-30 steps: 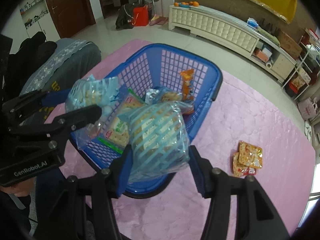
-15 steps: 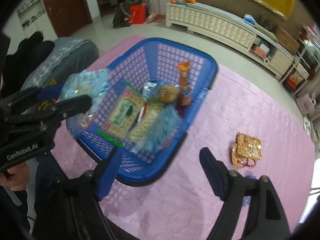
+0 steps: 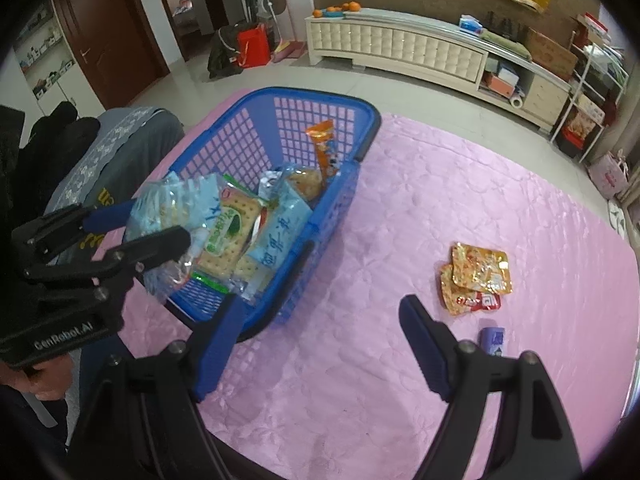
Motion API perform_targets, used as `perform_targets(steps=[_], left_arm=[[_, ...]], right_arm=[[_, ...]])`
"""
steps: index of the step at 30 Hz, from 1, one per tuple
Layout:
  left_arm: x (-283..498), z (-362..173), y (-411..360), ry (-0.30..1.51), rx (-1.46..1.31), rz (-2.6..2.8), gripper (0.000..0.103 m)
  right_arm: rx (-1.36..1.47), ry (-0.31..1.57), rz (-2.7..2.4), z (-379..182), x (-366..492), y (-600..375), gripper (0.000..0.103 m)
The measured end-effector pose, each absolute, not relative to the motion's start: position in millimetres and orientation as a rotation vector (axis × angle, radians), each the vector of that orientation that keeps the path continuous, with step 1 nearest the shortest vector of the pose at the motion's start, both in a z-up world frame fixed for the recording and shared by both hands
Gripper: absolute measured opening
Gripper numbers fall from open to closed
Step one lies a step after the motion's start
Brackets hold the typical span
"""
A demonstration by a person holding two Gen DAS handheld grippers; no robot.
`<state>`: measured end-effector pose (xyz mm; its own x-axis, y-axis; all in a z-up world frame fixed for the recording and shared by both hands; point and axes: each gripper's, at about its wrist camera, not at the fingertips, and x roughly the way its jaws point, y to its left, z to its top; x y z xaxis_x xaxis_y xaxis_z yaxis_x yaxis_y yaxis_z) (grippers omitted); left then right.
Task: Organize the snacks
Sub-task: 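Open both tools to drop the blue striped bags into the basket, then move both open tools back toward the gum pack and snack bag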
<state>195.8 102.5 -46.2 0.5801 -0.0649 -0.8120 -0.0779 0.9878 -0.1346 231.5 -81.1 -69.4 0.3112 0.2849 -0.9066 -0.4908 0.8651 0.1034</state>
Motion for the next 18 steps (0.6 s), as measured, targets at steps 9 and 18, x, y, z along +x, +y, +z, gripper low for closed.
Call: perform_targets(steps=[9, 18], left_arm=[[212.0, -57.3, 81.2, 0.997, -0.148, 0.018, 0.059], [176.7, -29.3, 55.1, 0.886, -0.019, -0.001, 0.075]], right_arm=[[-0.123, 1.118, 0.505, -61.5, 235.1, -111.7, 0.083], [-0.030, 1.086, 0.489, -42.4, 214.8, -122.9, 0.083]])
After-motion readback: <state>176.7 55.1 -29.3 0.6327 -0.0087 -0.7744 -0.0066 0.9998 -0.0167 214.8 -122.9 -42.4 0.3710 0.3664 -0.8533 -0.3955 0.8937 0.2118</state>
